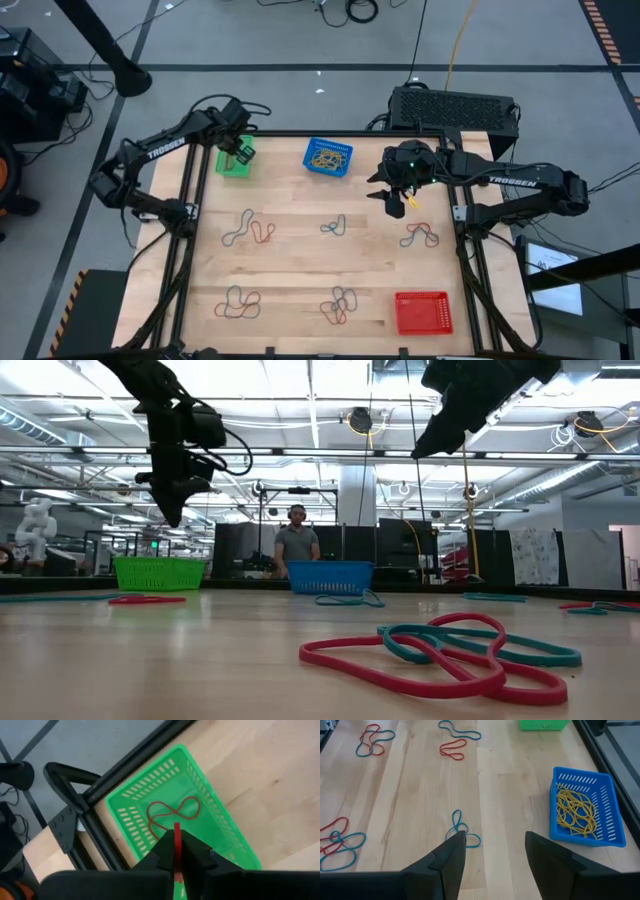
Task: Sort rubber bands into baskets
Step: Put the red rubber band into the green bin
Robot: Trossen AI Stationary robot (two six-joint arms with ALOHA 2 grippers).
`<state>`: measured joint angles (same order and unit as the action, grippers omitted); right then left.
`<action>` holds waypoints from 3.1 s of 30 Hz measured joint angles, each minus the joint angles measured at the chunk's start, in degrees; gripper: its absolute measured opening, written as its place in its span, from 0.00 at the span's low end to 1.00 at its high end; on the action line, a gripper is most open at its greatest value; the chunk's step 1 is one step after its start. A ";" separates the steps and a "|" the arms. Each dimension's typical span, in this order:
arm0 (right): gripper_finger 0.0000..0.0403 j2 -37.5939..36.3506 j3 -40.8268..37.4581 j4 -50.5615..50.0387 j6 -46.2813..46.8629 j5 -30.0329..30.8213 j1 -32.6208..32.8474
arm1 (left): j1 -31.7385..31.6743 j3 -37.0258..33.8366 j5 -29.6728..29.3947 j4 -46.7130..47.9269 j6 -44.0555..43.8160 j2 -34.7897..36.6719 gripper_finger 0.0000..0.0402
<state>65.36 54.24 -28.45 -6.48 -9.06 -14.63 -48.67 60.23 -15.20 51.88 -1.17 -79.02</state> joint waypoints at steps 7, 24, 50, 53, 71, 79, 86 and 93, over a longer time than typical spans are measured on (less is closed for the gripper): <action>0.49 0.00 -0.01 -0.12 0.00 0.00 0.00 | -0.02 0.00 -0.52 0.21 -2.70 -0.38 0.22; 0.49 0.00 0.00 -0.11 1.31 -0.28 0.24 | 3.32 0.00 7.18 9.95 -4.44 3.51 0.29; 0.49 7.42 0.02 3.74 -0.78 -2.48 11.44 | 61.39 0.00 23.05 8.77 -27.49 4.34 0.30; 0.49 9.83 0.02 3.89 -1.28 -3.28 13.11 | 67.29 0.00 24.42 6.18 -29.98 1.71 0.30; 0.49 12.41 0.02 8.22 -1.82 -3.04 22.43 | 80.60 -0.76 25.74 -7.29 -29.77 -18.04 0.30; 0.49 12.41 0.00 10.14 -1.80 -2.97 22.62 | 82.13 -0.76 25.93 -7.44 -33.26 -19.39 0.30; 0.49 12.41 0.00 10.24 -2.12 -2.97 22.62 | 81.83 -0.76 27.76 -6.81 -41.06 -19.39 0.29; 0.49 12.41 0.00 10.21 -2.14 -2.99 22.62 | 81.38 -0.76 31.71 -6.85 -45.05 -19.40 0.29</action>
<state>77.78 54.24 -18.24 -8.62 -12.05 7.99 32.71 59.46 16.51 45.03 -46.22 -98.42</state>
